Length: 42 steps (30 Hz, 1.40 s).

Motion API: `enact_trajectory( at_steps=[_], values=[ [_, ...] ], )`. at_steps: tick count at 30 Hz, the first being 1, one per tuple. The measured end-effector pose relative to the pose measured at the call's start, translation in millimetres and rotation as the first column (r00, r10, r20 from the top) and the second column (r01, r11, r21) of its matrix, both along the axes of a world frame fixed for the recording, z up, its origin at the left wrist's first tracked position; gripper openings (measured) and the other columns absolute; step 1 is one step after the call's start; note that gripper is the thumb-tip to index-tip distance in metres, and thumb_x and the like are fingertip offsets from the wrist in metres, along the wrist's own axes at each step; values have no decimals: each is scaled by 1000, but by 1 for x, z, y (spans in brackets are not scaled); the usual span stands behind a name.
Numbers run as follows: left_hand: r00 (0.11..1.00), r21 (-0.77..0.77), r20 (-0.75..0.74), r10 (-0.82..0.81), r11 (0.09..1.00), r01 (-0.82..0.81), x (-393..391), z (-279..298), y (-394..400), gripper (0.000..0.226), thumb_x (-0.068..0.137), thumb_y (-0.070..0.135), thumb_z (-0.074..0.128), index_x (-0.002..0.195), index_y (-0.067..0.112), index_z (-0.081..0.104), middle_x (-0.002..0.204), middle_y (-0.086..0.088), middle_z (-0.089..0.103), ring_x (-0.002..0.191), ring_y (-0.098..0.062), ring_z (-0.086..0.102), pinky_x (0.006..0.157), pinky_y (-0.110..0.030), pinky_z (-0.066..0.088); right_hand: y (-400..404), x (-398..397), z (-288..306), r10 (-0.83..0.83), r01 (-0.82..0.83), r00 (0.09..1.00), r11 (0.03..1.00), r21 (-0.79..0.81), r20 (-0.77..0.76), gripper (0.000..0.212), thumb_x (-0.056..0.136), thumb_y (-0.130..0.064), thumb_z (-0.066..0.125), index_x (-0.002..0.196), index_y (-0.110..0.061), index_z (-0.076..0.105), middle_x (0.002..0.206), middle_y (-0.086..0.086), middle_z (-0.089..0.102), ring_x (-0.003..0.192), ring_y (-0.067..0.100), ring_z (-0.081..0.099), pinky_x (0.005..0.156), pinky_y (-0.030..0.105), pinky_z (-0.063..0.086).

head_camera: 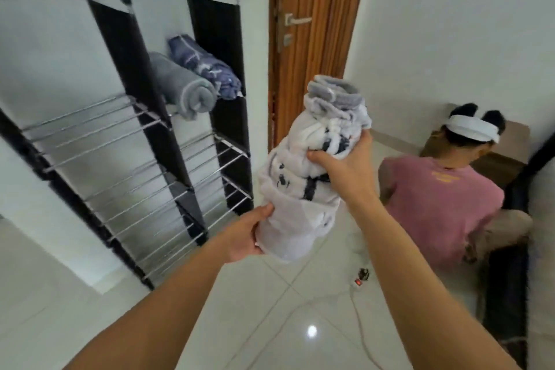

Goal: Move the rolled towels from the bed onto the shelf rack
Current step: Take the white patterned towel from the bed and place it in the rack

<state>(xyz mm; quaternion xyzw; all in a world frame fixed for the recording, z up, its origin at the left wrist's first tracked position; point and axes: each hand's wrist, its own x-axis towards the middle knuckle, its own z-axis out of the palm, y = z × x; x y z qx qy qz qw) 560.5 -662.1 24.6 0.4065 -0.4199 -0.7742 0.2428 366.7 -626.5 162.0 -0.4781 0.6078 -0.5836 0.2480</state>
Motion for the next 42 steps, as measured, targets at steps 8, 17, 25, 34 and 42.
enact_trajectory(
  at_steps=[8, 17, 25, 34, 42],
  values=[
    [876, -22, 6, 482, 876, -481, 147, 37, -49, 35, 89, 38, 58, 121, 24, 59, 121, -4, 65, 101, -22, 63, 75, -38, 56, -124, 167, 24, 367, -366, 926, 930, 29, -86, 105, 62, -34, 82, 147, -20, 21, 142, 4, 43, 130, 23, 45, 109, 41, 39],
    [644, -110, -15, 765, 639, -762, 225, 74, -112, 60, 83, 52, 62, 134, 23, 49, 128, -2, 60, 114, -26, 60, 90, -51, 54, -257, 314, 58, 555, -573, 787, 819, 12, -268, 98, 77, -35, 72, 151, -14, 12, 148, 15, 28, 133, 34, 36, 105, 42, 34],
    [565, -292, 59, 823, 555, -779, 252, 91, -202, 77, 66, 17, 84, 133, 19, 45, 129, -4, 59, 114, -24, 62, 86, -46, 58, -386, 400, 57, 639, -623, 685, 763, 174, -349, 89, 84, -44, 62, 151, -16, 10, 147, 17, 27, 126, 40, 45, 98, 45, 42],
    [601, -211, 127, 789, 613, -761, 264, 111, -264, 53, 76, 4, 76, 122, 14, 52, 125, -11, 63, 109, -29, 65, 84, -42, 59, -450, 425, 12, 709, -542, 638, 691, 478, -301, 78, 91, -38, 55, 150, -7, 15, 154, 19, 22, 139, 40, 32, 112, 46, 33],
    [583, -291, 386, 715, 694, -658, 268, 118, -256, 76, 77, 27, 78, 140, 19, 36, 122, -11, 64, 90, -26, 70, 77, -37, 60, -433, 415, 10, 698, -583, 449, 702, 410, -558, 57, 93, -33, 44, 143, -9, 33, 148, 15, 27, 130, 40, 39, 107, 50, 38]
  ],
)
